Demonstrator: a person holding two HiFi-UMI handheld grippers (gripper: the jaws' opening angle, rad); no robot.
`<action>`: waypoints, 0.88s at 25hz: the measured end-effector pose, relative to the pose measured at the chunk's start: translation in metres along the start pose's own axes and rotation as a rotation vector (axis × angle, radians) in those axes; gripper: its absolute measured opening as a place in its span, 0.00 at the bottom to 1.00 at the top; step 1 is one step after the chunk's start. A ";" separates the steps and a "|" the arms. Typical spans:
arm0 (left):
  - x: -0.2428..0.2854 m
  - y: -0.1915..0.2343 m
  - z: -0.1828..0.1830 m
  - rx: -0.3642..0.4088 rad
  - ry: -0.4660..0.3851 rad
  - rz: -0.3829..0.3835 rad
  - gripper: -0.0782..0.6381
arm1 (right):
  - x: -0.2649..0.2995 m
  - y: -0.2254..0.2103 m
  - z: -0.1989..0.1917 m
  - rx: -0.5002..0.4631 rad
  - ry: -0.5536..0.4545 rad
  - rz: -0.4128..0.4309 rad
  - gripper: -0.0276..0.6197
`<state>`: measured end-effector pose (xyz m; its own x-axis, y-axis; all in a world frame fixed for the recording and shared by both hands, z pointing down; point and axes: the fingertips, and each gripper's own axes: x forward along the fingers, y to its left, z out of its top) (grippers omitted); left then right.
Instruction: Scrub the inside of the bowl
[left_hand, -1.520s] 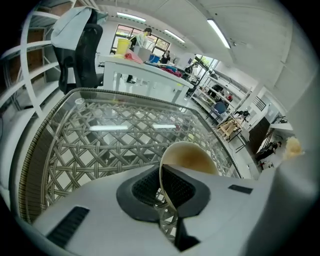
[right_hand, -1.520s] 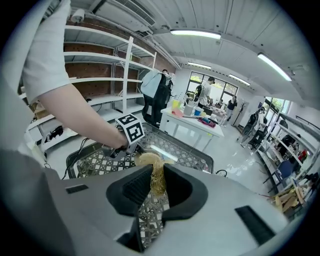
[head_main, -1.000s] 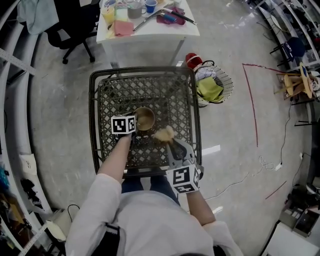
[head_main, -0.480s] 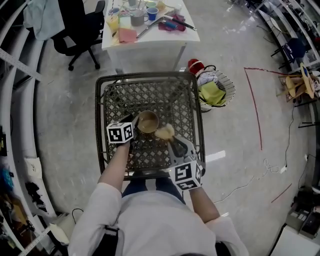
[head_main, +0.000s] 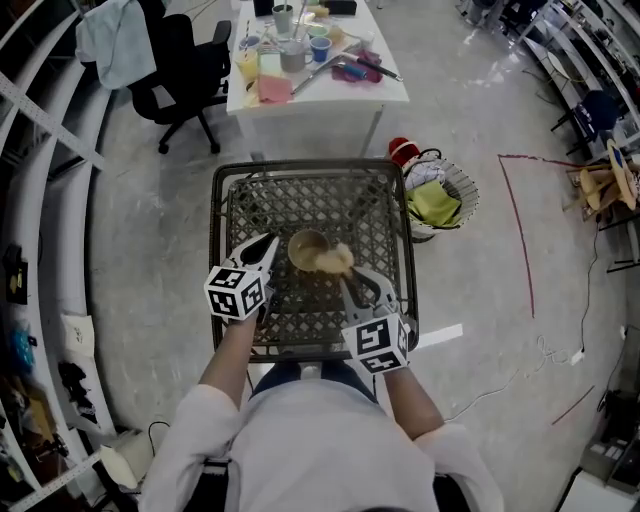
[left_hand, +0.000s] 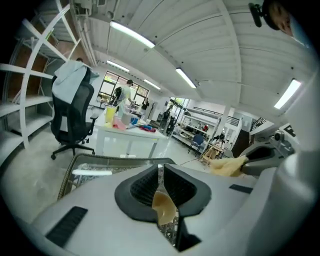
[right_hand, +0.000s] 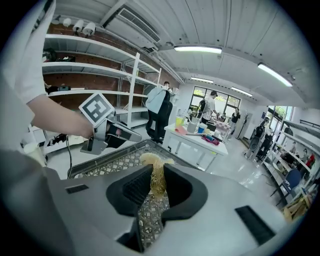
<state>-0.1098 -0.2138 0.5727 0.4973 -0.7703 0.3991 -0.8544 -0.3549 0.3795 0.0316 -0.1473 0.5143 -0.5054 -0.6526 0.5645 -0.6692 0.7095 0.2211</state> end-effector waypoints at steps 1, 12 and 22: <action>-0.006 -0.007 0.006 0.012 -0.016 -0.011 0.19 | -0.001 0.000 0.001 0.000 -0.007 0.000 0.17; -0.063 -0.059 0.055 0.135 -0.146 -0.054 0.17 | -0.012 0.002 0.024 -0.017 -0.073 -0.024 0.17; -0.110 -0.088 0.074 0.227 -0.204 -0.068 0.17 | -0.031 0.006 0.019 -0.047 -0.083 -0.044 0.17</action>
<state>-0.1005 -0.1371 0.4334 0.5336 -0.8230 0.1950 -0.8434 -0.5008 0.1946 0.0330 -0.1279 0.4829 -0.5211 -0.7017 0.4859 -0.6661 0.6903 0.2825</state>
